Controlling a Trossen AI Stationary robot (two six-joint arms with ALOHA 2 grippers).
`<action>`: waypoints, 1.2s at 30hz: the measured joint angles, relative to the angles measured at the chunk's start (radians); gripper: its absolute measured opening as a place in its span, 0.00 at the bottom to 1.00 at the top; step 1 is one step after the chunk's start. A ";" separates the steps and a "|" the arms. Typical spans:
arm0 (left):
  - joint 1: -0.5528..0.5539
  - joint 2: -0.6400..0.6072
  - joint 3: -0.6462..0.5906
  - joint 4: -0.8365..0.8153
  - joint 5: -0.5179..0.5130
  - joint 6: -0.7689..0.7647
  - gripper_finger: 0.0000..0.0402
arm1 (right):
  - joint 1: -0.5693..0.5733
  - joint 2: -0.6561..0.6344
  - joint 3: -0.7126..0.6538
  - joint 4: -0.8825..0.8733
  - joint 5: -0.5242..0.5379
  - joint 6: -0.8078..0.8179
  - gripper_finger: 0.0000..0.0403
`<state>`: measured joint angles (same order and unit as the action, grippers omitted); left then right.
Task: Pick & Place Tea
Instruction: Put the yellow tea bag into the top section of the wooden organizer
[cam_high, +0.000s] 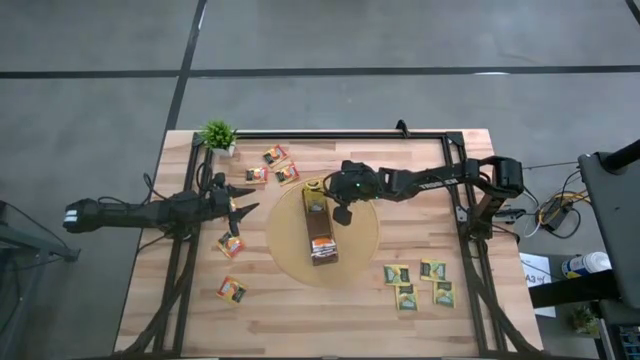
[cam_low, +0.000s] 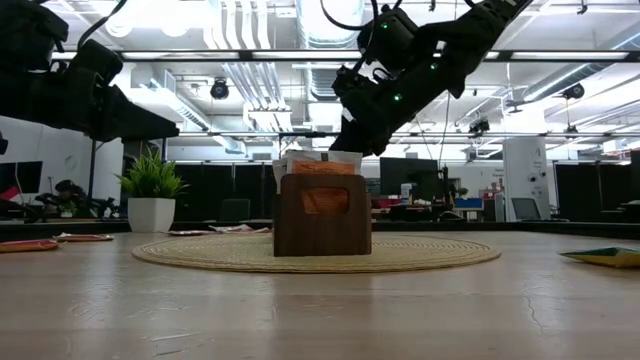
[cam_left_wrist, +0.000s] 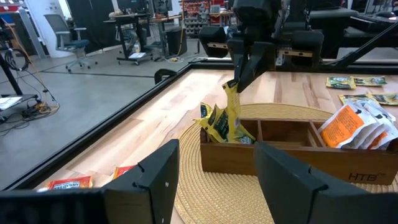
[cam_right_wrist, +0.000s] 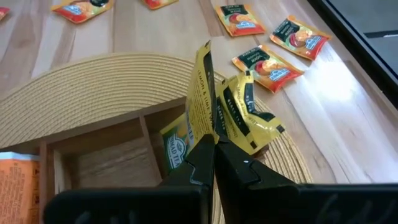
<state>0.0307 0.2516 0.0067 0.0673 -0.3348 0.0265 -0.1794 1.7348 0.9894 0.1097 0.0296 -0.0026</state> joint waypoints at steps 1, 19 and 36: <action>0.000 0.000 0.000 0.000 0.000 0.000 0.50 | 0.002 0.000 0.000 -0.002 0.000 0.000 0.02; 0.000 0.000 0.000 0.000 0.000 0.000 0.50 | 0.017 0.001 0.043 -0.102 0.022 0.026 0.02; -0.001 0.000 0.000 0.000 0.000 0.000 0.50 | 0.022 0.198 0.274 -0.372 0.027 -0.024 0.02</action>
<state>0.0299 0.2516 0.0068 0.0673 -0.3347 0.0262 -0.1570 1.9331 1.2635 -0.2628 0.0566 -0.0261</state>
